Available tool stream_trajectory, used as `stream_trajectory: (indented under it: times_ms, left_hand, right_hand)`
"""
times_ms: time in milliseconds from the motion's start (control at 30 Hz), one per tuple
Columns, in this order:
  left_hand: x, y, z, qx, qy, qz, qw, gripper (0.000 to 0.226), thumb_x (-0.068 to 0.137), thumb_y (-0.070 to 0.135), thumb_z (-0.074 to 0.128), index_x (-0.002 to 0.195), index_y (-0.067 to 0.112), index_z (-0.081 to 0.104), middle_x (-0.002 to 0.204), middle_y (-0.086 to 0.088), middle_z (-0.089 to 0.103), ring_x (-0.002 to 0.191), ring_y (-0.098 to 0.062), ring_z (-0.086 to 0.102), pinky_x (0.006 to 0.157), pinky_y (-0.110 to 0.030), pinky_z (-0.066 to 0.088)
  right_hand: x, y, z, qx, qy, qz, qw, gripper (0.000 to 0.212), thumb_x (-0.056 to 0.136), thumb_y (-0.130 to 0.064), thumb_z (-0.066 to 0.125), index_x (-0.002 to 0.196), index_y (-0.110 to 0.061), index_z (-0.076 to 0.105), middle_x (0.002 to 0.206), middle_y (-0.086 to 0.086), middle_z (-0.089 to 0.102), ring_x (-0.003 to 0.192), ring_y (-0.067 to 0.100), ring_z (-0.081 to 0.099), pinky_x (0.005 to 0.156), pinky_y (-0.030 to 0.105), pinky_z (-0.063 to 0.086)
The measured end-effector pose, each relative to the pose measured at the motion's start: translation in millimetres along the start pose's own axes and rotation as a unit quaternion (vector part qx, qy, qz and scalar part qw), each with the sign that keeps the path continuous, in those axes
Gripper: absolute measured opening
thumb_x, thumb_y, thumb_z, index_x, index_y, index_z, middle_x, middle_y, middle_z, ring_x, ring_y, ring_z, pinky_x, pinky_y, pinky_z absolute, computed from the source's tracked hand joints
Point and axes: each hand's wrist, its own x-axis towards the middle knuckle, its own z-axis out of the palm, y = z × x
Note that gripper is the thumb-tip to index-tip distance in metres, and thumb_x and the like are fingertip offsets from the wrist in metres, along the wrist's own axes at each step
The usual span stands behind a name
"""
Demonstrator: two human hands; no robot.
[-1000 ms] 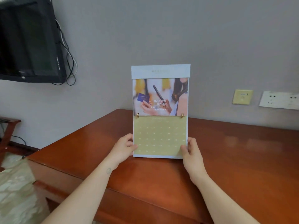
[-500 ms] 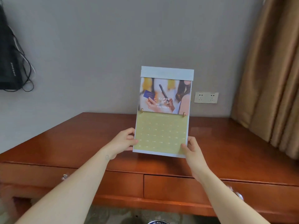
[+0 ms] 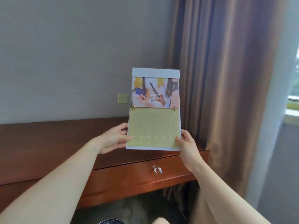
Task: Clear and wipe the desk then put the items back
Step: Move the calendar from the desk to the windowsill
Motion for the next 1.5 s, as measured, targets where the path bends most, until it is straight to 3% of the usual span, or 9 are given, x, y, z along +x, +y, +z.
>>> stream_trajectory:
  times_ms: [167, 267, 433, 533, 1000, 1167, 1300, 1367, 1500]
  left_hand:
    - [25.8, 16.7, 48.1, -0.007, -0.059, 0.018, 0.998, 0.037, 0.094, -0.004, 0.054, 0.129, 0.007, 0.046, 0.122, -0.011, 0.067, 0.115, -0.025, 0.063, 0.100, -0.038, 0.049]
    - [36.1, 23.3, 73.7, -0.001, -0.096, 0.027, 0.995, 0.041, 0.094, -0.003, 0.055, 0.131, 0.008, 0.045, 0.123, -0.011, 0.067, 0.115, -0.025, 0.063, 0.100, -0.038, 0.048]
    - [52.1, 32.7, 114.9, -0.005, -0.147, 0.041, 0.988, 0.047, 0.092, -0.005, 0.056, 0.134, 0.013, 0.046, 0.122, -0.012, 0.067, 0.115, -0.028, 0.063, 0.096, -0.037, 0.052]
    - [61.3, 41.8, 139.8, -0.019, -0.172, 0.052, 0.984, 0.048, 0.091, -0.007, 0.054, 0.134, 0.014, 0.047, 0.122, -0.013, 0.067, 0.113, -0.029, 0.064, 0.094, -0.037, 0.054]
    - [97.2, 85.1, 279.7, -0.051, -0.313, 0.105, 0.943, 0.044, 0.090, -0.008, 0.054, 0.128, 0.013, 0.053, 0.120, -0.011, 0.068, 0.108, -0.024, 0.066, 0.089, -0.032, 0.056]
    - [104.2, 94.6, 333.0, -0.061, -0.365, 0.120, 0.921, 0.049, 0.091, -0.010, 0.053, 0.134, 0.011, 0.049, 0.128, -0.015, 0.063, 0.109, -0.025, 0.066, 0.087, -0.031, 0.057]
    - [107.2, 103.3, 372.7, -0.077, -0.426, 0.115, 0.894, 0.056, 0.083, -0.007, 0.064, 0.135, 0.007, 0.045, 0.124, -0.016, 0.065, 0.108, -0.027, 0.065, 0.084, -0.030, 0.056]
    - [104.0, 108.5, 392.4, -0.075, -0.449, 0.120, 0.882, 0.050, 0.085, -0.005, 0.063, 0.130, 0.009, 0.049, 0.124, -0.019, 0.064, 0.108, -0.028, 0.065, 0.088, -0.030, 0.055]
    - [91.3, 119.2, 429.5, -0.074, -0.482, 0.136, 0.862, 0.043, 0.085, -0.004, 0.065, 0.122, 0.015, 0.054, 0.115, -0.013, 0.069, 0.100, -0.023, 0.068, 0.081, -0.026, 0.056]
  right_hand:
    - [-18.6, -17.5, -54.2, 0.018, 0.060, -0.017, 0.998, 0.028, 0.092, 0.003, 0.044, 0.110, -0.010, 0.061, 0.105, 0.007, 0.072, 0.095, 0.022, 0.067, 0.082, 0.031, 0.050]
    - [-31.3, -29.2, -78.5, 0.011, 0.093, -0.048, 0.994, 0.028, 0.082, -0.007, 0.053, 0.108, -0.012, 0.063, 0.102, 0.005, 0.073, 0.091, 0.020, 0.068, 0.081, 0.033, 0.053]
    - [-52.2, -45.3, -113.6, 0.013, 0.139, -0.089, 0.986, 0.035, 0.070, -0.013, 0.052, 0.103, -0.007, 0.063, 0.093, 0.003, 0.072, 0.079, 0.013, 0.066, 0.065, 0.020, 0.051]
    - [-62.1, -56.5, -136.2, -0.004, 0.168, -0.107, 0.980, 0.034, 0.071, -0.015, 0.053, 0.102, -0.009, 0.065, 0.094, 0.005, 0.072, 0.082, 0.015, 0.065, 0.071, 0.024, 0.050]
    - [-122.9, -118.1, -244.2, -0.063, 0.305, -0.141, 0.940, 0.035, 0.069, -0.016, 0.052, 0.102, -0.014, 0.064, 0.086, -0.005, 0.072, 0.080, 0.012, 0.064, 0.072, 0.025, 0.047]
    - [-154.3, -136.0, -277.9, -0.082, 0.362, -0.154, 0.916, 0.032, 0.069, -0.015, 0.053, 0.100, -0.013, 0.063, 0.086, -0.002, 0.071, 0.079, 0.016, 0.063, 0.074, 0.026, 0.048]
    - [-183.3, -153.8, -298.5, -0.096, 0.398, -0.163, 0.898, 0.027, 0.070, -0.016, 0.053, 0.095, -0.016, 0.062, 0.079, -0.009, 0.071, 0.074, 0.012, 0.063, 0.066, 0.019, 0.048]
    - [-198.3, -162.8, -307.8, -0.103, 0.414, -0.168, 0.888, 0.028, 0.070, -0.016, 0.052, 0.096, -0.016, 0.063, 0.080, -0.008, 0.071, 0.076, 0.013, 0.062, 0.068, 0.021, 0.048]
    - [-228.2, -178.1, -323.2, -0.112, 0.453, -0.178, 0.867, 0.029, 0.071, -0.015, 0.052, 0.097, -0.017, 0.064, 0.085, -0.002, 0.071, 0.079, 0.016, 0.063, 0.073, 0.026, 0.047]
